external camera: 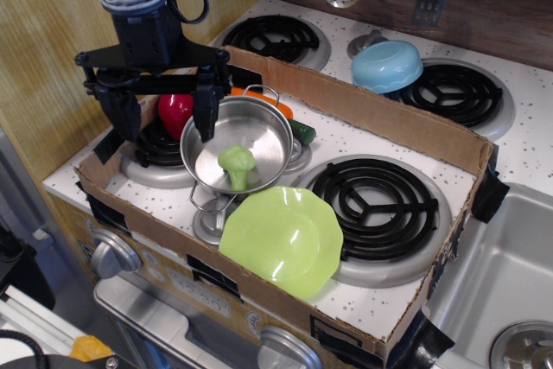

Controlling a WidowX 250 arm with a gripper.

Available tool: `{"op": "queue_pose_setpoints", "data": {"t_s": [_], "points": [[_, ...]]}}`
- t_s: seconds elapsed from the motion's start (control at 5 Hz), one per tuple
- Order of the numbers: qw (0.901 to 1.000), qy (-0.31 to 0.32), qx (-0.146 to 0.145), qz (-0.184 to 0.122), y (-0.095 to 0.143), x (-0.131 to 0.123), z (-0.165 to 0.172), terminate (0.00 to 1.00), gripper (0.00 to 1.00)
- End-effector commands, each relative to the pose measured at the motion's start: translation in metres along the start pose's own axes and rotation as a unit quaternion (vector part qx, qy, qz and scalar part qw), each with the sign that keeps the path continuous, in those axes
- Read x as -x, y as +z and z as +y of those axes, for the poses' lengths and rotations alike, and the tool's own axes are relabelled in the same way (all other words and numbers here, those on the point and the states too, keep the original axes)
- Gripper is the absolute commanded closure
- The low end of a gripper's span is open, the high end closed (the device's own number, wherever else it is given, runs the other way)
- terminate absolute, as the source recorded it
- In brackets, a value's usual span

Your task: Take broccoli out of pan

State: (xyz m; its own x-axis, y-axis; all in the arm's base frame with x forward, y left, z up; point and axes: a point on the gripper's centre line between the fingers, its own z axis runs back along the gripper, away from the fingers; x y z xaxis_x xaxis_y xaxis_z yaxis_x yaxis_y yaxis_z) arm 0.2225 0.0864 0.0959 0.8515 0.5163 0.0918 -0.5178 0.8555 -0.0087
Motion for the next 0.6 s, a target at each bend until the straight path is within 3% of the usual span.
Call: {"op": "queue_pose_setpoints", "data": {"t_s": [0.0,0.2,0.4], "points": [[0.9937,0.05,0.01,-0.1,-0.016,-0.03,-0.023,0.0,0.0],[0.9956,0.053,0.008,-0.077,-0.027,-0.04,-0.033,0.0,0.0],[0.9948,0.069,-0.01,-0.075,-0.032,-0.044,-0.044,0.0,0.0]]}}
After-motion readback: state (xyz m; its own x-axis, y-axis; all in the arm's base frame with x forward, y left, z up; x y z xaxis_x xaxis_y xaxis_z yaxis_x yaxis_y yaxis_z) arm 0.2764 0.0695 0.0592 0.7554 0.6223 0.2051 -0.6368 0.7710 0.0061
